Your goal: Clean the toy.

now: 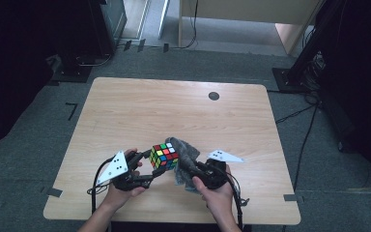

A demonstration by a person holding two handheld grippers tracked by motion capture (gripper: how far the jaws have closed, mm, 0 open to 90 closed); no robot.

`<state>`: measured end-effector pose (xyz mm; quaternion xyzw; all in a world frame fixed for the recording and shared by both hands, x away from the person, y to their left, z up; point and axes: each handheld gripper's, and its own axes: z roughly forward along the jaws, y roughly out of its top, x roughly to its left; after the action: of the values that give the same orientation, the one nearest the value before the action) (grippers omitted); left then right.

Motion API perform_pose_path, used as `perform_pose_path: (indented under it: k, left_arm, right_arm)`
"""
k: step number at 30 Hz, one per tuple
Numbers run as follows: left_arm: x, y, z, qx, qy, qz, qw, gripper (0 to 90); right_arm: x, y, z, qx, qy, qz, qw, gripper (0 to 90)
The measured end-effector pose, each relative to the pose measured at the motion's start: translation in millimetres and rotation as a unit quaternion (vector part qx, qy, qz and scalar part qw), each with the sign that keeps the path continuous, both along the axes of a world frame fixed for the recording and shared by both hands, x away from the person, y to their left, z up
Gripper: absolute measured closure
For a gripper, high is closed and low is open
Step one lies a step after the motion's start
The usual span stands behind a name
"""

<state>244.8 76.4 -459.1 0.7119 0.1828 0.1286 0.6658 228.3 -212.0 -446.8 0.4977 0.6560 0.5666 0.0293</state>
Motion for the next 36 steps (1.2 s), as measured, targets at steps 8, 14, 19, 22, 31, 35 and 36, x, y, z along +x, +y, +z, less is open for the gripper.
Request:
perform_pose_path:
  k: [8,14,19,22,31,35,36]
  left_arm:
    - [-0.8,-2.1,0.6,-0.005,0.004,-0.005,1.0,34.6]
    - [-0.6,-1.8,0.6,-0.001,0.001,-0.002,1.0,34.6]
    - [-1.6,-4.2,-0.1,0.003,-0.001,-0.004,1.0,34.6]
    - [-0.8,-2.2,0.7,0.001,0.0,-0.001,1.0,34.7]
    - [-0.7,-2.4,0.5,0.003,-0.001,-0.001,1.0,34.6]
    - [-1.6,-3.9,0.4,0.004,-0.001,-0.003,1.0,34.6]
    - [-1.2,-3.0,0.5,0.003,0.0,-0.002,1.0,34.6]
  right_arm:
    - [0.1,0.6,-3.8,0.056,0.011,0.031,0.9979,69.0]
    - [0.9,-1.6,-1.6,0.027,0.014,0.013,0.9995,68.9]
    - [-4.7,1.1,3.4,0.029,-0.021,0.007,0.9993,68.7]
    - [-1.8,10.0,-4.6,-0.013,0.001,0.029,0.9995,68.8]
    - [-6.5,-7.8,7.9,0.05,-0.036,-0.02,0.9979,68.6]
    - [-5.6,1.5,2.3,0.038,-0.02,0.004,0.9991,68.8]
    - [-4.1,3.3,-1.1,0.034,-0.01,0.012,0.9993,68.7]
